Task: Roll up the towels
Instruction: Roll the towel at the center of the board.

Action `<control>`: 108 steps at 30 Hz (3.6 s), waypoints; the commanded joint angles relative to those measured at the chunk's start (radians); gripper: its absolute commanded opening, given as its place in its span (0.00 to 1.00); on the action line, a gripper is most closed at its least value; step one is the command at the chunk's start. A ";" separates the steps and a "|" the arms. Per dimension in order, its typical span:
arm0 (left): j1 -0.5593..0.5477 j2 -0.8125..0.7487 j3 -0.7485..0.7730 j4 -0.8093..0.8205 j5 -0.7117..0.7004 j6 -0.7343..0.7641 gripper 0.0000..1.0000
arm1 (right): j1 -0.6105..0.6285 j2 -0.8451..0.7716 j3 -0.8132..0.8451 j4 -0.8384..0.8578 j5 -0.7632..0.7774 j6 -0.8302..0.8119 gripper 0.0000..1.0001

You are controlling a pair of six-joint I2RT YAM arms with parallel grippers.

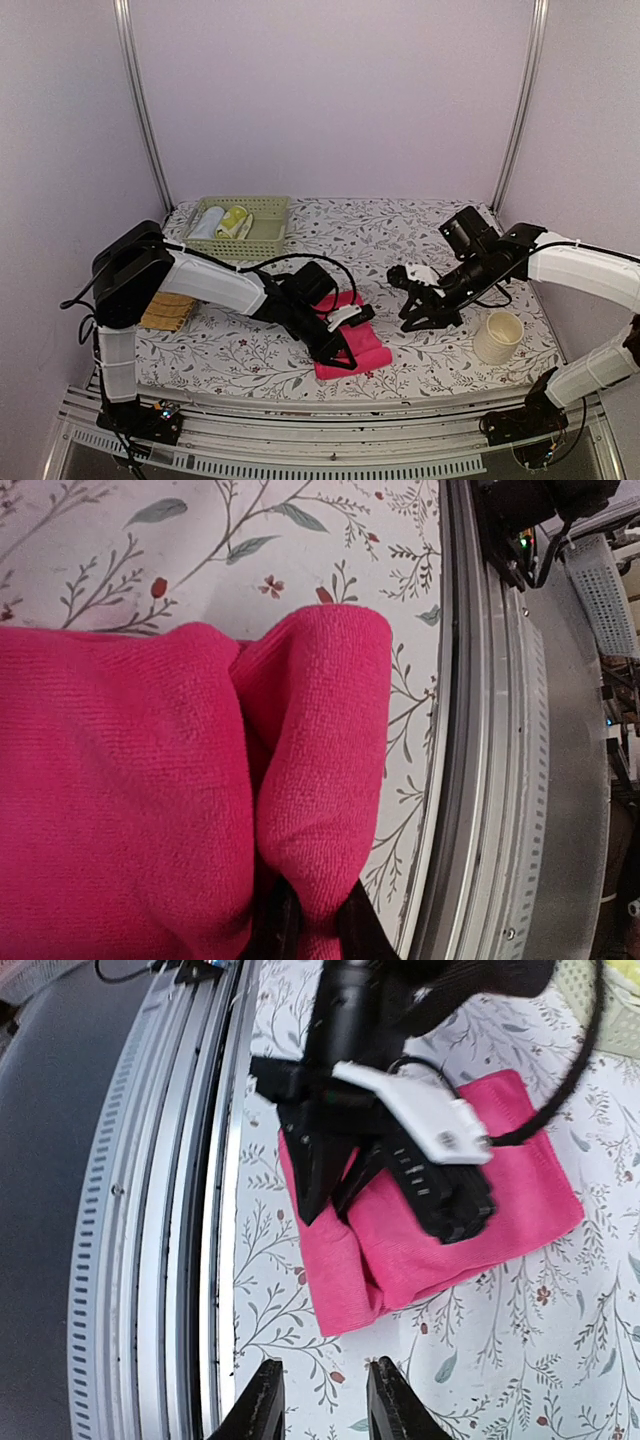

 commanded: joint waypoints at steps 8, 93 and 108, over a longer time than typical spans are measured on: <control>0.090 0.033 -0.080 0.152 0.218 -0.285 0.04 | 0.298 0.086 -0.158 0.349 0.387 -0.024 0.37; -0.357 -0.171 -0.307 0.179 -0.954 0.369 0.13 | 0.133 0.803 0.539 -0.436 -0.220 -0.048 0.36; -0.146 -0.150 -0.159 -0.025 -0.422 0.132 0.04 | 0.030 0.035 0.038 0.076 0.081 0.063 0.44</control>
